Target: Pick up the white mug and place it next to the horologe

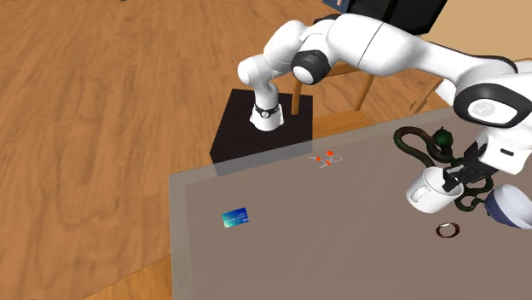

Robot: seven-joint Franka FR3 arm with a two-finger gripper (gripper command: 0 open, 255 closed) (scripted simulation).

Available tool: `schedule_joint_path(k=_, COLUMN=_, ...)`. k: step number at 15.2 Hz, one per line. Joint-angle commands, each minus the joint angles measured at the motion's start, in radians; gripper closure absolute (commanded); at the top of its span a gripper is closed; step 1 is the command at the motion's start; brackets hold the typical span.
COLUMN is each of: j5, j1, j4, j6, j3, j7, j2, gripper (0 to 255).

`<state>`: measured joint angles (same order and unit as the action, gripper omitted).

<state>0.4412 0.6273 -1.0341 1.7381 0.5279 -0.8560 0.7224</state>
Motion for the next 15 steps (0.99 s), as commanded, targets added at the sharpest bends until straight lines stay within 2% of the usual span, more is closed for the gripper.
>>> schedule_joint_path(k=1, j5=0.001, j1=-0.009, j4=-0.035, j6=0.031, j3=0.000, j7=-0.006, j2=-0.003, gripper=255)
schedule_joint_path(k=15, j5=0.023, j1=-0.036, j4=-0.193, j6=0.199, j3=-0.012, j7=-0.045, j2=0.019, gripper=255)
